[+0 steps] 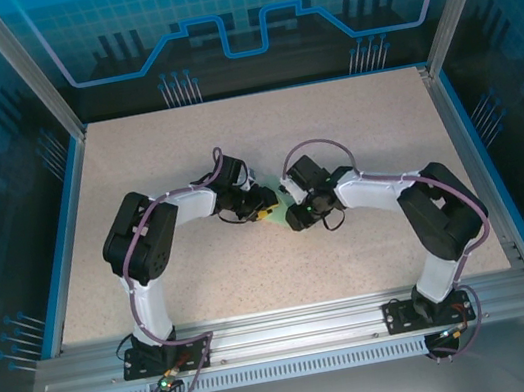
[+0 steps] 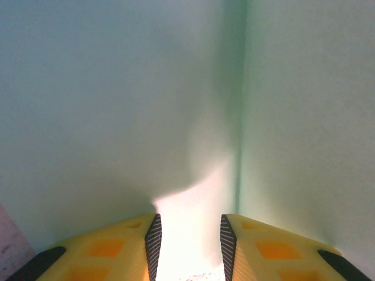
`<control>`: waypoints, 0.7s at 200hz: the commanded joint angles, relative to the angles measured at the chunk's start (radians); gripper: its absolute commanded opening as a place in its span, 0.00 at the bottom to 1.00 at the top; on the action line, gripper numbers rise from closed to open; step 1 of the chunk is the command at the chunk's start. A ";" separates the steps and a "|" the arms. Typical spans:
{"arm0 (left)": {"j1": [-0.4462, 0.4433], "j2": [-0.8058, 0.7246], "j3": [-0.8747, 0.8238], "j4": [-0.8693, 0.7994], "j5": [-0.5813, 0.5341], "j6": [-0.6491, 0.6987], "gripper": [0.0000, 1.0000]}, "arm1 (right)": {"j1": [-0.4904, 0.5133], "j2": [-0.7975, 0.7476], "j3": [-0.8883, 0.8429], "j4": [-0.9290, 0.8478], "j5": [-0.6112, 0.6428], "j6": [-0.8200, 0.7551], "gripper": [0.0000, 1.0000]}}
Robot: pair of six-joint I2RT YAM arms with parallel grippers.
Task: Fold a paper plane with a square sheet of paper (fold left side to right side)
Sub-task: Fourth fold the wing at the center of the table.
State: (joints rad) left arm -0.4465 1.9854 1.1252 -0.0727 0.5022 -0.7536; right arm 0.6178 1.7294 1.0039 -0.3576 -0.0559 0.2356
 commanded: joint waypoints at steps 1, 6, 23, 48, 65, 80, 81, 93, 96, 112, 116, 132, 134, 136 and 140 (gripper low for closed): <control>-0.003 0.024 0.020 -0.019 0.002 0.015 0.37 | 0.017 0.030 0.033 -0.005 0.013 -0.013 0.33; -0.002 0.022 0.019 -0.019 0.002 0.016 0.37 | 0.017 0.031 0.035 -0.002 0.010 -0.013 0.32; -0.003 0.021 0.018 -0.020 0.001 0.017 0.36 | 0.017 0.041 0.038 0.000 0.006 -0.015 0.30; -0.002 0.016 0.014 -0.019 0.000 0.019 0.37 | 0.013 0.057 0.041 0.002 -0.002 -0.016 0.27; -0.002 0.010 0.009 -0.020 0.001 0.020 0.37 | 0.008 0.059 0.038 0.008 -0.016 -0.014 0.25; -0.003 0.001 0.001 -0.018 -0.001 0.022 0.39 | 0.000 0.058 0.036 0.018 -0.048 -0.018 0.23; -0.003 0.000 0.000 -0.018 0.000 0.021 0.39 | -0.001 0.058 0.036 0.018 -0.052 -0.019 0.23; -0.002 -0.009 -0.008 -0.015 0.000 0.025 0.39 | -0.007 0.060 0.038 0.019 -0.079 -0.027 0.23; -0.002 -0.010 -0.011 -0.016 0.001 0.026 0.39 | -0.008 0.061 0.039 0.020 -0.084 -0.029 0.23; -0.002 -0.019 -0.020 -0.015 -0.001 0.026 0.39 | -0.022 0.063 0.037 0.027 -0.114 -0.033 0.23; -0.002 -0.021 -0.023 -0.016 -0.001 0.026 0.39 | -0.026 0.064 0.037 0.028 -0.120 -0.034 0.23; -0.002 -0.028 -0.031 -0.013 -0.002 0.026 0.39 | -0.043 0.067 0.039 0.028 -0.136 -0.042 0.23; -0.003 -0.028 -0.032 -0.013 -0.002 0.026 0.39 | -0.045 0.067 0.039 0.029 -0.135 -0.043 0.23; -0.002 -0.029 -0.033 -0.013 -0.003 0.026 0.39 | -0.046 0.068 0.038 0.028 -0.137 -0.045 0.23; -0.003 -0.031 -0.034 -0.013 -0.003 0.026 0.39 | -0.048 0.066 0.040 0.028 -0.139 -0.048 0.24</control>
State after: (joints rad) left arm -0.4465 1.9831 1.1217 -0.0673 0.5053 -0.7528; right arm 0.5953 1.7744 1.0229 -0.3359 -0.1417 0.2138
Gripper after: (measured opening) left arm 0.392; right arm 0.230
